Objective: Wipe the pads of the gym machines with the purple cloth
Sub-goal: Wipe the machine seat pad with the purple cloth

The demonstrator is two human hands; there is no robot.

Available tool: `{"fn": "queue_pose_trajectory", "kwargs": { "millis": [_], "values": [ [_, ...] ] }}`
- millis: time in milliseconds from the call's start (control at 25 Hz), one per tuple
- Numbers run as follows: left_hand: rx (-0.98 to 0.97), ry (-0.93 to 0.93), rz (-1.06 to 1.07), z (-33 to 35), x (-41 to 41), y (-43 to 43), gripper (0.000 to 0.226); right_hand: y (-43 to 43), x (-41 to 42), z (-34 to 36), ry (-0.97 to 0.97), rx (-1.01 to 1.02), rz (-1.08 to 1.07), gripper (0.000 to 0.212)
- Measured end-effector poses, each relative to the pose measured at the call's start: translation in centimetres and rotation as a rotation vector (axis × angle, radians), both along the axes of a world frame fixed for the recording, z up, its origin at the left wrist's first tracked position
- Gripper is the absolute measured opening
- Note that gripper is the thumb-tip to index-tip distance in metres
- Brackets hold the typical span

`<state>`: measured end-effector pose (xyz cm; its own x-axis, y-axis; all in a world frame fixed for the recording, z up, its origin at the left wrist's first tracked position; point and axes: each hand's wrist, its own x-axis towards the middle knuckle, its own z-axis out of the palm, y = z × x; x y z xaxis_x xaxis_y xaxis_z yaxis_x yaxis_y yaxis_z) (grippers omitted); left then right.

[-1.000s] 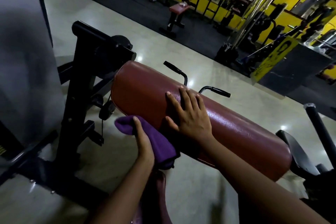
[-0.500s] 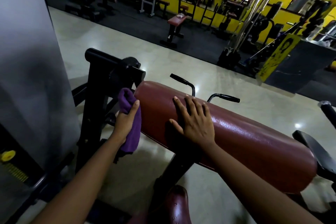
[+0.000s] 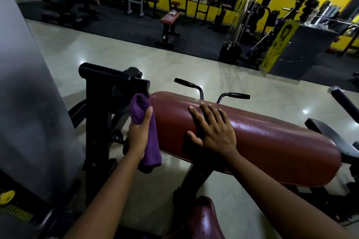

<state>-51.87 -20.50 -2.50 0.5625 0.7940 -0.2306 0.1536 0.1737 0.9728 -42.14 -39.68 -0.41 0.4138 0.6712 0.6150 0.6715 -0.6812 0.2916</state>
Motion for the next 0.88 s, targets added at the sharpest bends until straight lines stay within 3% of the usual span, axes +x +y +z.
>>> {"fn": "queue_pose_trajectory", "kwargs": {
  "millis": [320,400,480,560,600,680,760,840,880],
  "values": [
    [-0.174,0.043,-0.196,-2.7,-6.4,-3.9,0.094,0.1,-2.1,1.6,0.233,-0.019,-0.051,0.064],
    [-0.143,0.008,-0.241,-2.7,-8.7,-4.7,0.083,0.2,-5.9,0.3,0.398,0.141,0.016,0.063],
    [-0.152,-0.043,-0.249,-2.0,-10.2,-5.1,0.075,0.5,-12.1,-1.3,0.696,0.423,0.167,0.062],
    [-0.298,-0.188,-0.352,-0.1,-10.7,-5.9,0.061,1.5,-17.3,-2.0,0.974,0.619,0.296,0.062],
    [-0.402,-0.27,-0.428,1.1,-10.8,-6.4,0.059,2.2,-18.7,-2.0,1.019,0.678,0.312,0.062],
    [-0.538,-0.394,-0.557,3.5,-10.2,-7.7,0.06,3.2,-18.6,-1.4,0.948,0.798,0.269,0.061],
    [-0.494,-0.433,-0.639,5.6,-8.5,-8.5,0.06,3.2,-16.6,-0.1,0.845,0.913,0.203,0.058],
    [-0.28,-0.371,-0.678,7.6,-6.2,-8.8,0.051,2.7,-14.2,1.6,0.72,0.944,0.163,0.057],
    [-0.058,-0.293,-0.678,8.1,-4.9,-8.6,0.053,2.5,-13.0,2.5,0.627,0.931,0.109,0.058]
  ]
}}
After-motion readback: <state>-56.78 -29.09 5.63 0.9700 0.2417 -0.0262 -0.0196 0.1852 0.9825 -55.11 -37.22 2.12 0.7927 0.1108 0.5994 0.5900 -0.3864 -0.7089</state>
